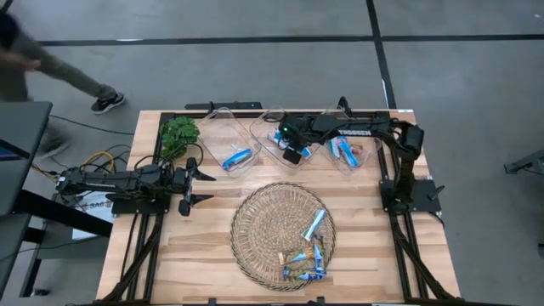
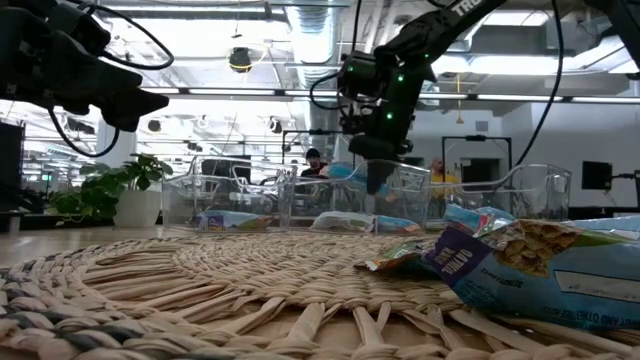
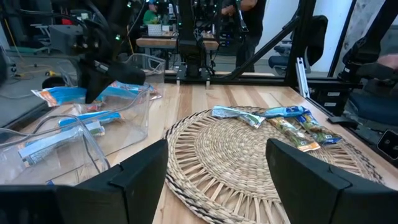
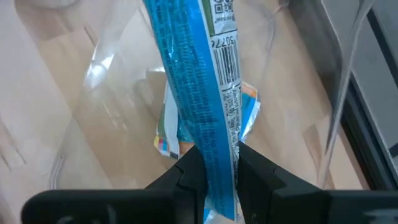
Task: Pick and place Granola Bars by type
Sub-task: Put the yellow granola bar into the middle transparent bin
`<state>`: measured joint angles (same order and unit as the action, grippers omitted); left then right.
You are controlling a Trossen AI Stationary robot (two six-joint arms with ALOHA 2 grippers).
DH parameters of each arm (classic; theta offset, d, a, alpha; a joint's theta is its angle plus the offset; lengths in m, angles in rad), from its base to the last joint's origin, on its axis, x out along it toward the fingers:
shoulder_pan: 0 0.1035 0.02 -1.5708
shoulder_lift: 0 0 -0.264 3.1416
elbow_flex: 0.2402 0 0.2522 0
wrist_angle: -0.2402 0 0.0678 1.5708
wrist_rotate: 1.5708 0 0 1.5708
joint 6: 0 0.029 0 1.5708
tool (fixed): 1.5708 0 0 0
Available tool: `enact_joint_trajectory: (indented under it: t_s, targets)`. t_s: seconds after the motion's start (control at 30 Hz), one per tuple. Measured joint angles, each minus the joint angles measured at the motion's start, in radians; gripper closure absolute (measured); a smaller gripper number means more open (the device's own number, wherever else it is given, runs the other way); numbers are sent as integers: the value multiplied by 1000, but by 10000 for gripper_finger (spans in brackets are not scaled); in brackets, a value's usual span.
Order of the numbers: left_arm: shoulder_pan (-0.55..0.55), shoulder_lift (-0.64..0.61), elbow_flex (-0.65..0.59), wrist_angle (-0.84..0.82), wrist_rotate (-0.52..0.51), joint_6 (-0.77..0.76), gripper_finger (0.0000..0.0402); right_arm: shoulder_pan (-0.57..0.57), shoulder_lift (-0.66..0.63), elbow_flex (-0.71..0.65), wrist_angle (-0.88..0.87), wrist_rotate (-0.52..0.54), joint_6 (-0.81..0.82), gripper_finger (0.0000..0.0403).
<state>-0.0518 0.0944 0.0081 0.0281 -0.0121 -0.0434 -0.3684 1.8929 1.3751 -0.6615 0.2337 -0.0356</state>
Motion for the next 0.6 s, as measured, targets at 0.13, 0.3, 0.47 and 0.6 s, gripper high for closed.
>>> enact_joint_trajectory:
  t_s: [0.13, 0.3, 0.47, 0.6]
  targets:
    - [0, 0, 0, 0, 0, -4, 136, 0, -1, 0, -25, -5, -23, 337]
    - [0, 0, 0, 0, 0, 5, 136, 0, -1, 0, -28, -7, -26, 294]
    - [0, 0, 0, 0, 0, -4, 136, 0, -1, 0, -26, 0, -10, 229]
    - [0, 0, 0, 0, 0, 5, 136, 6, -29, -1, -5, 0, 19, 192]
